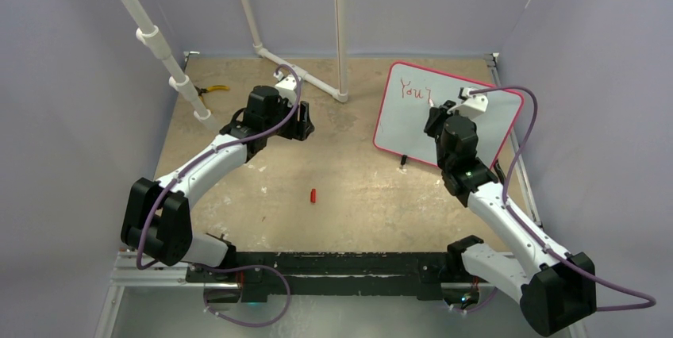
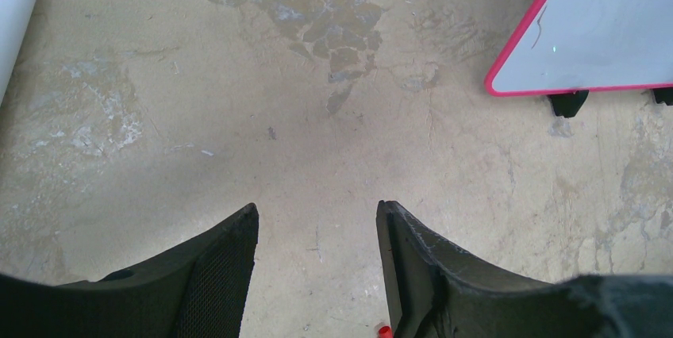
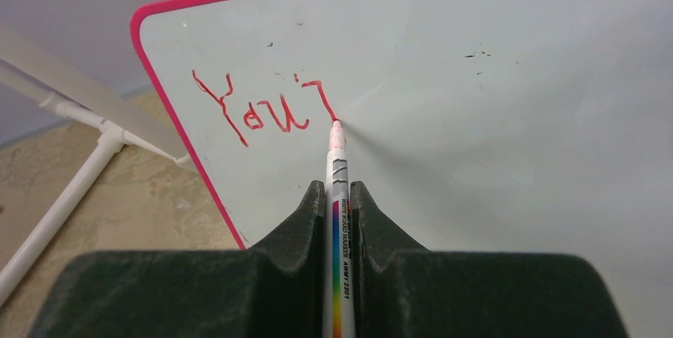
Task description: Write a sentence on the whiteboard
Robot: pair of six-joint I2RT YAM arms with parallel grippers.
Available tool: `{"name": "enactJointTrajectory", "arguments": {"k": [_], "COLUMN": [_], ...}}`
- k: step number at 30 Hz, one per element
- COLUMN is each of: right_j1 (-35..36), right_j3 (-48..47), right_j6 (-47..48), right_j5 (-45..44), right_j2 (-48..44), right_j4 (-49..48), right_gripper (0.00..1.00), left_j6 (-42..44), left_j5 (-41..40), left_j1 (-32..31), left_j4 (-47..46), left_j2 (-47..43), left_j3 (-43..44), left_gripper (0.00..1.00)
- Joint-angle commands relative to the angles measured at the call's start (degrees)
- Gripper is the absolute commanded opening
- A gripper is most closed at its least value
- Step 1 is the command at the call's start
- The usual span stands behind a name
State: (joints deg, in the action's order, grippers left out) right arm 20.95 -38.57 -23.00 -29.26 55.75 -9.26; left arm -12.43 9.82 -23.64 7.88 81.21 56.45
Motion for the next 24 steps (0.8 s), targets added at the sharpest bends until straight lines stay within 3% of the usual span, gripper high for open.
{"name": "enactJointTrajectory", "arguments": {"k": [1, 17, 24], "right_j1": [-0.12, -0.14, -0.14], "right_j3": [-2.31, -0.95, -0.95], "right_j6": [0.25, 0.68, -0.14], "right_j5": [-3.46, -0.03, -0.09], "right_j2": [-1.14, -4.75, -7.83], "right_j4": [-1.48, -2.64, 1.28], "right_gripper": [0.00, 0.00, 0.00], "left_j6": [0.38, 0.38, 0.30], "left_j5": [0.72, 0.85, 0.73], "left_j1": [-0.09, -0.09, -0.09], "left_j4": [-1.10, -1.03, -1.02], "left_j2": [-1.05, -1.14, -1.35], "left_j3": [0.19, 0.20, 0.20], "left_gripper": [0.56, 0.56, 0.56]}}
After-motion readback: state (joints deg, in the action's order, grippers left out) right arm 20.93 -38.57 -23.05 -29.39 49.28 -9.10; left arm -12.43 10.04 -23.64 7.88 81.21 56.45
